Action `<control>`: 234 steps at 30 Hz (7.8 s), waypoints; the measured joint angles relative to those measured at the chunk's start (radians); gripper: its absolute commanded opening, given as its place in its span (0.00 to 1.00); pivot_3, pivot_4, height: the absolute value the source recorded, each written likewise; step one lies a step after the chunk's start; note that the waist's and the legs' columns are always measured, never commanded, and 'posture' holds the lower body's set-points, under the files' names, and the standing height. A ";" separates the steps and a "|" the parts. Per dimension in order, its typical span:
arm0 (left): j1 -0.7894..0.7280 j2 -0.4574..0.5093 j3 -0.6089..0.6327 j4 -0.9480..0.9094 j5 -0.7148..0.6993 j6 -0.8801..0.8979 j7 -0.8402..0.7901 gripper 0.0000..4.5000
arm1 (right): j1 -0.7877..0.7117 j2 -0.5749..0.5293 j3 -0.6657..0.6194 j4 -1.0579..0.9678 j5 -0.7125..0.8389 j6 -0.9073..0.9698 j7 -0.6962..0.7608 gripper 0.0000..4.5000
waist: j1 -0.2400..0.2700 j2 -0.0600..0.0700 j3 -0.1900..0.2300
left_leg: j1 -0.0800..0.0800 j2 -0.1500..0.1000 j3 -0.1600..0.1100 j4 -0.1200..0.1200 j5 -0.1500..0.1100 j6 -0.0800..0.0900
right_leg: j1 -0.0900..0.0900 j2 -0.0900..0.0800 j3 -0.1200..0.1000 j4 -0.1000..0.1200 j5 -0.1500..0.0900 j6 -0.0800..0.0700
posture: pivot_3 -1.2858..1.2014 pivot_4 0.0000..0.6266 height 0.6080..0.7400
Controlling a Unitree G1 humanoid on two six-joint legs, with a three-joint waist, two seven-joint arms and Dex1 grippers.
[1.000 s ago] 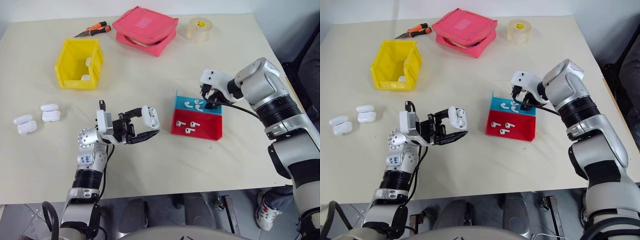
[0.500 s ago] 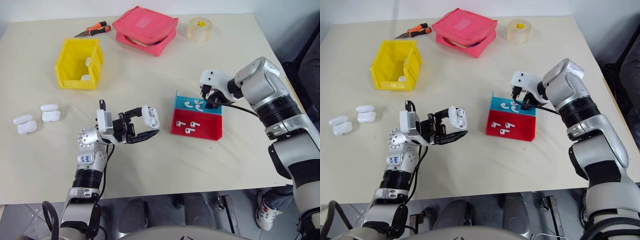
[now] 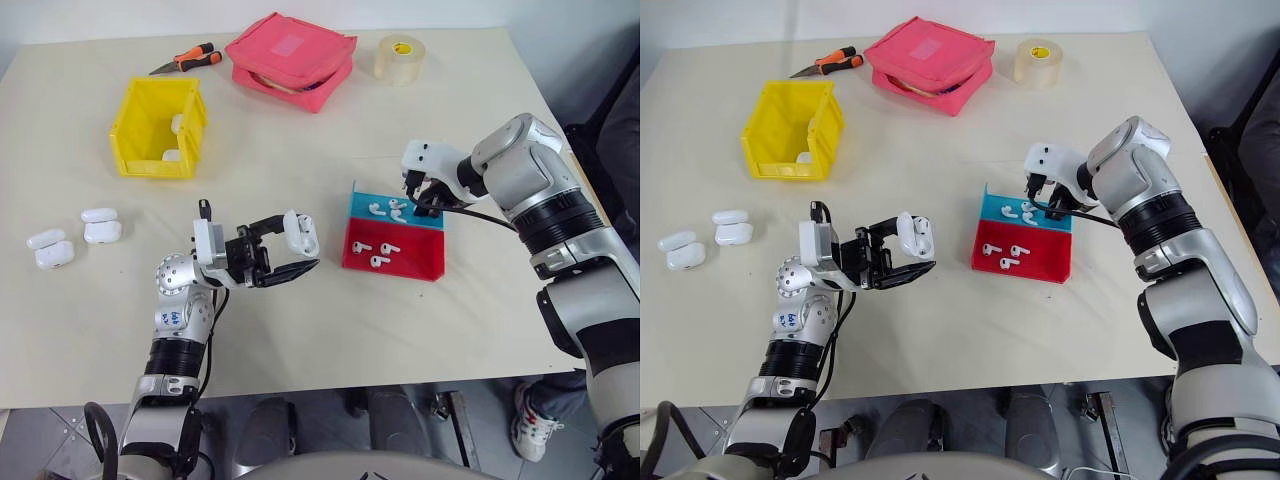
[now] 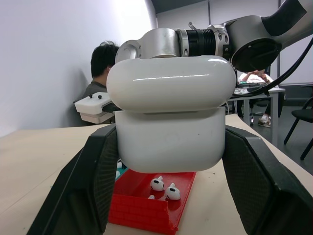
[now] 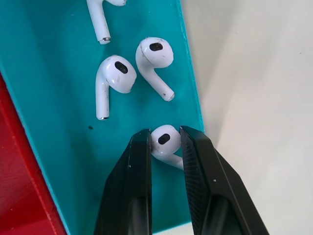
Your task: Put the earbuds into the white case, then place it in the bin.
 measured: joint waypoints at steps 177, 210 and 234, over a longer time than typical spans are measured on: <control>-0.239 -0.129 0.045 0.272 0.029 0.066 -0.166 0.62 | 0.832 0.078 -0.518 -1.307 1.475 0.196 -1.174 0.11 | 0.031 -0.001 -0.001 | -0.010 -0.002 0.000 0.008 -0.001 0.002 | -0.006 0.000 0.003 0.004 0.001 0.001 | 0.52 0.24 1.00; -0.285 -0.106 0.080 0.279 -0.002 0.062 -0.178 0.62 | 0.763 -0.070 -0.588 -1.289 1.404 0.262 -1.047 0.47 | 0.032 -0.001 -0.001 | -0.010 -0.002 0.000 0.008 -0.001 0.002 | -0.007 0.000 0.003 0.004 0.002 0.001 | 0.52 0.24 1.00; -0.336 -0.006 0.163 0.395 -0.002 -0.005 -0.159 0.62 | 0.973 -0.294 -0.740 -1.238 1.252 0.269 -0.888 0.51 | 0.056 -0.002 -0.001 | -0.010 -0.002 0.000 0.008 -0.001 0.002 | -0.006 0.000 0.003 0.003 0.002 0.001 | 0.52 0.24 1.00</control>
